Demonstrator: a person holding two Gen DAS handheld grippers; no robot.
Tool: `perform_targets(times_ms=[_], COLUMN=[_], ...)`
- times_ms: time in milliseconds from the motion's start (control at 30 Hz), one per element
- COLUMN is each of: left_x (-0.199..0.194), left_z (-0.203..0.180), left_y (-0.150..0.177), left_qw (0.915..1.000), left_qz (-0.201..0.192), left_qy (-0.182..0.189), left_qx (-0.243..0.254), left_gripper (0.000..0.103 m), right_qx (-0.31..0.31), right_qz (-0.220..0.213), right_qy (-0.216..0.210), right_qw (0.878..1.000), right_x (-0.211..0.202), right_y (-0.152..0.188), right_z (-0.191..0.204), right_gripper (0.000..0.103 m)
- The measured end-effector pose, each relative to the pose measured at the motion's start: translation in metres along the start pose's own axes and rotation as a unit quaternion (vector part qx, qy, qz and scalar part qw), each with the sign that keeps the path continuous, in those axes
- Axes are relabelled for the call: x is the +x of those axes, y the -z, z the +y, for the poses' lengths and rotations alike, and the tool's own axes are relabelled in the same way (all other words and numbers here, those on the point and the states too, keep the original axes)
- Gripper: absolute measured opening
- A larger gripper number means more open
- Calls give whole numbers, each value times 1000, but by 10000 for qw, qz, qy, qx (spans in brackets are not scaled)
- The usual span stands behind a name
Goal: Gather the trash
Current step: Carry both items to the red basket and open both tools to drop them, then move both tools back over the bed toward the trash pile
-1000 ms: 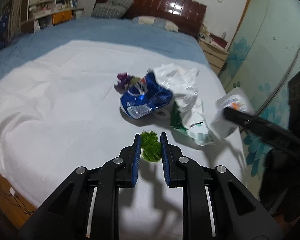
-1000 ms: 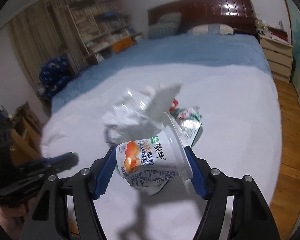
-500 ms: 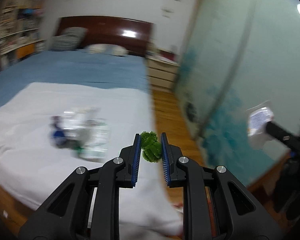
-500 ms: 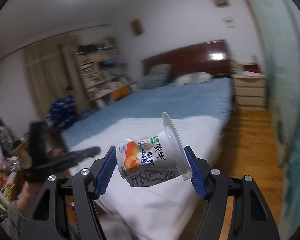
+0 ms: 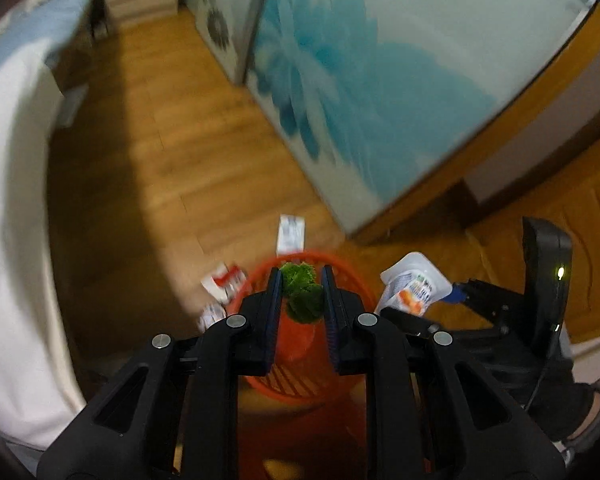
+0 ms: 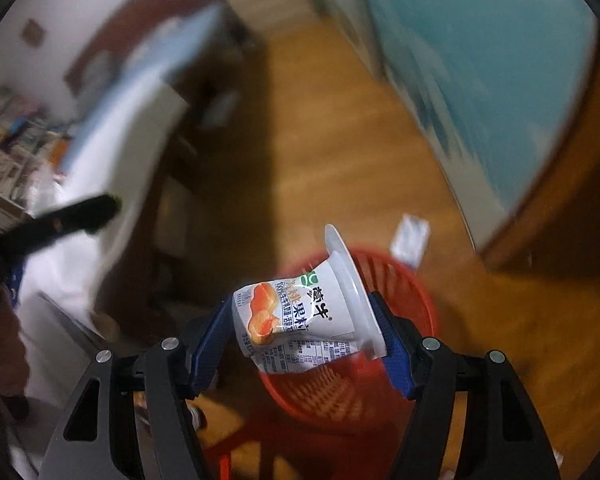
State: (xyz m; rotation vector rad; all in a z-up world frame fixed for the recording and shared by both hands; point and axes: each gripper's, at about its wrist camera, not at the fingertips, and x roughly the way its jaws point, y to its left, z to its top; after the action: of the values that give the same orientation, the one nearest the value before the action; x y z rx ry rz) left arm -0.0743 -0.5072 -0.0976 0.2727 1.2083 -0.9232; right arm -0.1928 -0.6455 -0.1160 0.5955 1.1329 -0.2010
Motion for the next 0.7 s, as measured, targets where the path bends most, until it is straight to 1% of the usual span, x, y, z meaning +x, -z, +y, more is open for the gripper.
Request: perform_targets(times_ms=[67,100,167,233,267,300,333,367,467,533,633,700], left_x=[15,19,24,29,31,29,28,26,18,15,8,-1], left_z=[0,-6,-9,-9,-13,-15,-14,-15,-16,-14,-12,-8], left_y=[-2,-5,-4,-3,1,2,3,2,3,4,4,4], left_qw=[9998,9997,9992,9986,9983,9981,9982,9986,9993,9995,9996,9996], left_qz=[190,254,378,516,585,614,596,530,339,280,156,-31], left_qy=[22,19,20,41,51,50,33,29,143,133,172,195], left_qx=[36,65,87,63,53,36,27,33,-1,-53,-141,-205], left_gripper=[19,19,20,21,26,42,52,65,67,67,67,67], right_qx=[22,-3,-36,-62,-88,-128,-206,-250,-322,-301,-318,-338], right_qz=[105,142,184,234,213,175,105,55,-60,-138,-230,-332], right_qy=[-26,-17,-51,-61,-14,43,130,193,283,313,279,262], right_qw=[9999,9999,9998,9997,9997,9998,9996,9995,9991,9990,9988,9985], right_x=[12,16,21,30,30,27,24,22,13,8,2,-4], right_y=[13,18,18,10,10,8,8,6,3,2,0,-3], right_z=[-6,-7,-10,-6,-6,-5,-3,-3,-3,-4,2,8], right_gripper=[67,67,68,69,70,77,81,85,85,85,85,85])
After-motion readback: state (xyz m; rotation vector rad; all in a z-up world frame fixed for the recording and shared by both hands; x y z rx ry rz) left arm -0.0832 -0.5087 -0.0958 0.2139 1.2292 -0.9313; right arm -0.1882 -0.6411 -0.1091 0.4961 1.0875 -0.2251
